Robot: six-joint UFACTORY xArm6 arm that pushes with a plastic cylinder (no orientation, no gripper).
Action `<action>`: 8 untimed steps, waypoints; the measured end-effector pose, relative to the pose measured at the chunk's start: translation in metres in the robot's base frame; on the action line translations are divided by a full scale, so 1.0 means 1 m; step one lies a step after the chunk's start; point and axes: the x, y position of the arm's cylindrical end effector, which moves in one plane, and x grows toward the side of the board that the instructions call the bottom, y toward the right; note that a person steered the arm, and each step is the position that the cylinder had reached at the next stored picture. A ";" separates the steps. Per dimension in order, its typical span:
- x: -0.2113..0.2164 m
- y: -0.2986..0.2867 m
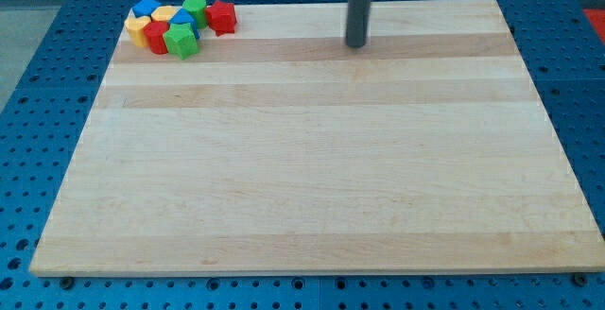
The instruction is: Push the green star towards the red star
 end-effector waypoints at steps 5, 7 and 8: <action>0.026 -0.282; 0.012 -0.267; 0.003 -0.267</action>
